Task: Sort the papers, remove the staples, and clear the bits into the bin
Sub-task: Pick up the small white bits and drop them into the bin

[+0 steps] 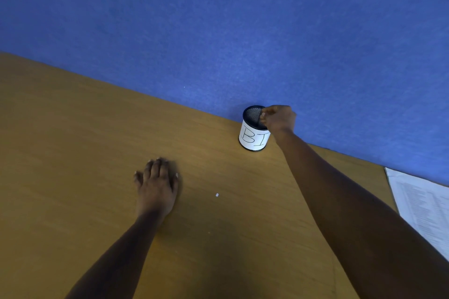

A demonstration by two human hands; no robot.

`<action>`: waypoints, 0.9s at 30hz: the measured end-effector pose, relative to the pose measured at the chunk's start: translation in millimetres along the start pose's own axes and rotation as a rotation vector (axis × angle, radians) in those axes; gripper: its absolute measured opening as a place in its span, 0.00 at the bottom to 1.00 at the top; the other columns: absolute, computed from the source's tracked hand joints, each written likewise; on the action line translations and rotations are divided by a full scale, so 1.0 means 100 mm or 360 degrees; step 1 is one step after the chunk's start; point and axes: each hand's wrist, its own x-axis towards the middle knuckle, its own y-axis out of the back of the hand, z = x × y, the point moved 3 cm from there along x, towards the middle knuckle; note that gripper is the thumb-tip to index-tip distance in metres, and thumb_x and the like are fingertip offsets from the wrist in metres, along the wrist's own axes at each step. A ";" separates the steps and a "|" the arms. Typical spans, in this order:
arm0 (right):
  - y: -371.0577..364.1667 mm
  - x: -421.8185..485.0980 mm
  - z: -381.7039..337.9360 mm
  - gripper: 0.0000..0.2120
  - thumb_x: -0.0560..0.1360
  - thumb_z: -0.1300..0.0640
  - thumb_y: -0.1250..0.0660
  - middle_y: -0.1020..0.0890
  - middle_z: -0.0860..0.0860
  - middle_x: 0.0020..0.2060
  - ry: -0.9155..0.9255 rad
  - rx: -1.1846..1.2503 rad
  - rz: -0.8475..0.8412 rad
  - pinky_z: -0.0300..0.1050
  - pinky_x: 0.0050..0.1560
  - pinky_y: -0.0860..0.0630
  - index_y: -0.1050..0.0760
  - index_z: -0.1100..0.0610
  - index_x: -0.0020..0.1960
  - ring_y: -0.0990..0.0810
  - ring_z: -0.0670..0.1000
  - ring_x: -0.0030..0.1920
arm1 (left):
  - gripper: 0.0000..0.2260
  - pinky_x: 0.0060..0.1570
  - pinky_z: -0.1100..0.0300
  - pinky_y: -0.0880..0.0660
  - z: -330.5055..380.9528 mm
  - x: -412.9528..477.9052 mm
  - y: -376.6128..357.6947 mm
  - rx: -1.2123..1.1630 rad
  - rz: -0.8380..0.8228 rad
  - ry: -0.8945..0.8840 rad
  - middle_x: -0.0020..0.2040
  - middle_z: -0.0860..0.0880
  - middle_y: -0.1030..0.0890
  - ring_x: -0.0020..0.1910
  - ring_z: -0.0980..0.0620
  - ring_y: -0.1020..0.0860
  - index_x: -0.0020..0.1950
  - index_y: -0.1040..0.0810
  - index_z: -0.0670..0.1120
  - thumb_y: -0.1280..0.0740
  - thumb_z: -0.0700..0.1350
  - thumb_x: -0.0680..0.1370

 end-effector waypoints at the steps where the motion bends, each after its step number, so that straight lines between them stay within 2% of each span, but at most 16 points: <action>1: 0.01 -0.01 0.00 0.07 0.71 0.67 0.33 0.17 0.58 0.49 0.0016 -0.0018 0.0006 0.46 0.54 0.21 0.18 0.60 0.46 0.18 0.57 0.50 | 0.27 0.61 0.35 0.36 0.00 0.00 0.00 0.0001 0.0002 0.0001 0.63 0.37 0.25 0.65 0.36 0.30 0.64 0.27 0.37 0.47 0.54 0.74; 3: 0.03 -0.06 -0.02 0.07 0.70 0.67 0.32 0.17 0.57 0.48 0.0078 -0.0037 0.0020 0.42 0.51 0.22 0.19 0.60 0.46 0.18 0.55 0.49 | 0.26 0.60 0.34 0.37 0.01 0.00 0.00 -0.0016 0.0016 0.0007 0.62 0.36 0.25 0.65 0.36 0.29 0.64 0.27 0.36 0.45 0.52 0.74; 5: 0.03 -0.12 -0.07 0.06 0.70 0.66 0.32 0.16 0.57 0.46 0.0170 -0.0010 0.0004 0.44 0.52 0.21 0.18 0.62 0.46 0.18 0.54 0.47 | 0.25 0.61 0.34 0.38 0.01 -0.01 0.01 -0.0031 0.0013 0.0018 0.63 0.36 0.25 0.65 0.36 0.30 0.64 0.28 0.36 0.44 0.52 0.74; 7: -0.01 -0.21 -0.10 0.05 0.70 0.64 0.30 0.16 0.57 0.43 0.0239 0.0060 -0.0092 0.43 0.50 0.20 0.18 0.62 0.45 0.18 0.48 0.41 | 0.25 0.61 0.34 0.37 0.01 -0.01 0.01 -0.0033 0.0023 0.0015 0.63 0.36 0.25 0.65 0.36 0.30 0.64 0.28 0.36 0.43 0.51 0.74; 8: -0.04 -0.26 -0.10 0.05 0.70 0.62 0.29 0.16 0.55 0.41 0.0272 0.0058 -0.0168 0.38 0.46 0.21 0.18 0.62 0.45 0.20 0.41 0.35 | 0.25 0.61 0.34 0.37 0.02 -0.01 0.01 -0.0035 0.0020 0.0012 0.63 0.36 0.25 0.65 0.36 0.30 0.64 0.28 0.36 0.43 0.51 0.74; 10: -0.14 -0.39 -0.07 0.07 0.70 0.60 0.28 0.19 0.51 0.37 0.0342 0.0005 -0.0343 0.27 0.35 0.27 0.18 0.62 0.45 0.25 0.32 0.26 | 0.26 0.60 0.34 0.36 0.01 -0.01 0.01 -0.0030 0.0011 0.0010 0.62 0.36 0.25 0.64 0.36 0.29 0.64 0.27 0.36 0.45 0.52 0.74; 12: -0.24 -0.55 0.00 0.06 0.69 0.62 0.28 0.20 0.49 0.36 0.0421 -0.0034 -0.0492 0.22 0.32 0.31 0.18 0.65 0.45 0.27 0.29 0.24 | 0.28 0.59 0.34 0.35 0.01 -0.01 0.00 -0.0026 0.0000 0.0010 0.61 0.36 0.24 0.64 0.36 0.28 0.63 0.26 0.36 0.48 0.54 0.74; 15: -0.39 -0.83 0.20 0.04 0.69 0.67 0.29 0.19 0.55 0.36 0.0460 -0.0116 -0.0757 0.21 0.31 0.32 0.19 0.67 0.43 0.27 0.29 0.25 | 0.30 0.59 0.34 0.35 0.02 -0.01 0.00 -0.0035 -0.0003 0.0005 0.61 0.36 0.24 0.63 0.36 0.28 0.62 0.26 0.36 0.51 0.55 0.74; 19: -0.52 -1.13 0.50 0.05 0.68 0.67 0.29 0.17 0.59 0.39 0.0427 -0.0388 -0.1059 0.23 0.28 0.32 0.18 0.66 0.44 0.28 0.32 0.22 | 0.30 0.60 0.34 0.36 0.01 -0.01 0.00 -0.0037 0.0010 -0.0006 0.61 0.37 0.24 0.64 0.36 0.28 0.62 0.26 0.37 0.51 0.56 0.74; 23: -0.55 -1.30 0.63 0.08 0.65 0.66 0.26 0.16 0.61 0.42 0.0488 -0.0490 -0.1150 0.28 0.35 0.32 0.17 0.65 0.44 0.27 0.40 0.29 | 0.30 0.60 0.35 0.36 0.02 -0.01 0.01 -0.0018 0.0014 -0.0003 0.62 0.38 0.24 0.64 0.37 0.28 0.62 0.26 0.37 0.51 0.56 0.73; 25: -0.55 -1.32 0.64 0.08 0.64 0.65 0.25 0.16 0.61 0.42 0.0500 -0.0488 -0.1131 0.32 0.37 0.30 0.17 0.65 0.43 0.25 0.45 0.34 | 0.30 0.60 0.35 0.35 0.02 -0.01 0.01 -0.0019 0.0017 -0.0003 0.62 0.37 0.24 0.64 0.37 0.28 0.62 0.26 0.37 0.51 0.56 0.73; 27: -0.56 -1.34 0.65 0.09 0.64 0.65 0.24 0.15 0.61 0.42 0.0497 -0.0491 -0.1106 0.35 0.41 0.26 0.17 0.65 0.43 0.23 0.47 0.37 | 0.30 0.60 0.35 0.35 0.02 -0.01 0.02 -0.0016 0.0009 0.0001 0.62 0.37 0.24 0.64 0.37 0.28 0.62 0.25 0.37 0.51 0.55 0.73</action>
